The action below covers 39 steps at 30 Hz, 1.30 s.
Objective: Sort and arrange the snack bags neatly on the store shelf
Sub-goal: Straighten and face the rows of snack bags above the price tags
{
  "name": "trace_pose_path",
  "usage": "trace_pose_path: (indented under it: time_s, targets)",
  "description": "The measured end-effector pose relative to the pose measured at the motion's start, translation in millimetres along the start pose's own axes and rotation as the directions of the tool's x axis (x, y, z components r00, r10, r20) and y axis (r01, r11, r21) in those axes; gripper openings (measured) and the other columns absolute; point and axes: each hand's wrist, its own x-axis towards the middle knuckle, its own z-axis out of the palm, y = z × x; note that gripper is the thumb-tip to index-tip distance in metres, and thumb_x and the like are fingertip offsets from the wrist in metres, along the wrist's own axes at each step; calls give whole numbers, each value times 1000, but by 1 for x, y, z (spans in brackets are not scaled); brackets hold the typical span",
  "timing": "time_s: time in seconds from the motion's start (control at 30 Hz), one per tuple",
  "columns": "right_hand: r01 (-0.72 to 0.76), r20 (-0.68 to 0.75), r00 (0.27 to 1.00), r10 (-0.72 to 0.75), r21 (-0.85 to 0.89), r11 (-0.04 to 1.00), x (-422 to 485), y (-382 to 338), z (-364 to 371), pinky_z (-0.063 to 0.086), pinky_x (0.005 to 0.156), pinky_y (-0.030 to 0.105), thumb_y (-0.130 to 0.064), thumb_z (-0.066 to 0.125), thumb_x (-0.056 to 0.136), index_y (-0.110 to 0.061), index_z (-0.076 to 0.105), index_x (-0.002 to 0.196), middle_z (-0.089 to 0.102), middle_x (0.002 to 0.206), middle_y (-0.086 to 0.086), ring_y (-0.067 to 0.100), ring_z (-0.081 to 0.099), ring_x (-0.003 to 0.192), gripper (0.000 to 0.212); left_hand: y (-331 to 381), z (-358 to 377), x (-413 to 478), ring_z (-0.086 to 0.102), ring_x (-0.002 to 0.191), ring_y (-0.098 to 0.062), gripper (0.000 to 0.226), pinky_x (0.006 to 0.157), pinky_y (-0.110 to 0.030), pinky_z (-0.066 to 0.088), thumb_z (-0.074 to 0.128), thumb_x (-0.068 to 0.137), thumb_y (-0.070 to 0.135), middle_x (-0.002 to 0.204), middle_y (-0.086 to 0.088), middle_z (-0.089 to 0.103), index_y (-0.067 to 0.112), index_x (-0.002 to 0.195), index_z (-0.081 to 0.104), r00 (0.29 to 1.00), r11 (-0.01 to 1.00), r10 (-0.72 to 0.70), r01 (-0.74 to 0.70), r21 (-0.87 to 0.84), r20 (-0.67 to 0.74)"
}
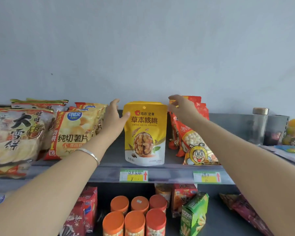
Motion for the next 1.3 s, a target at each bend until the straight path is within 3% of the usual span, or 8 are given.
trace_pose_path:
  time_s: [0.27,0.37,0.47,0.67,0.77,0.83,0.97,1.3]
  targets:
    - [-303,164,940,299,0,953,-64,47,72,45,67,32,-31,49,98,-13,46,127,59,104,5,19,55,80,35,-51,35,-62,47,123,-28,54,99,-41,40,60,91,25,135,-13,48,13,138,35,910,942,-328,334,21,252]
    - [-369,235,902,362,-16,929,-75,60,91,40,63,32,-31,43,99,-16,48,103,55,88,3,19,49,71,16,-58,42,-71,55,112,-26,41,93,-40,46,57,92,26,122,-7,59,16,129,42,908,952,-304,299,63,288]
    - [-395,217,897,384,7,919,-78,62,100,35,61,32,-32,38,100,-22,42,80,45,74,-3,16,42,65,23,-60,42,-71,58,106,-25,38,91,-44,48,57,93,28,114,-6,61,17,126,42,915,960,-280,266,89,289]
    - [-412,231,888,398,12,911,-76,61,101,30,54,27,-29,40,100,-24,37,72,43,71,-3,12,40,62,28,-64,42,-75,59,100,-25,40,87,-42,49,58,92,28,109,-6,62,16,126,39,932,968,-249,232,97,265]
    - [-404,197,898,395,9,915,-77,60,98,39,61,29,-30,44,100,-18,49,94,54,86,1,19,51,74,14,-64,39,-74,56,106,-24,47,84,-34,46,60,91,23,118,-9,57,14,131,37,953,974,-225,217,62,205]
    - [-375,67,924,377,-41,926,-81,56,93,42,64,32,-31,45,99,-15,49,111,59,97,4,25,58,84,20,-63,35,-72,55,107,-24,44,81,-31,44,60,91,21,119,-10,53,11,128,39,974,982,-190,186,46,126]
    - [-170,-180,976,123,-276,946,-89,39,85,43,62,34,-30,44,99,-13,53,102,62,100,4,26,57,88,20,-57,27,-70,55,92,-24,24,72,-30,41,59,90,19,100,-9,54,11,109,46,995,993,-89,85,78,46]
    - [192,25,981,-191,-218,957,-82,-46,144,45,72,34,-29,41,100,-15,53,121,59,114,2,26,58,99,27,-71,-24,-58,55,88,-19,17,74,-31,45,60,90,20,94,-3,56,19,102,47,1000,996,12,-12,86,7]
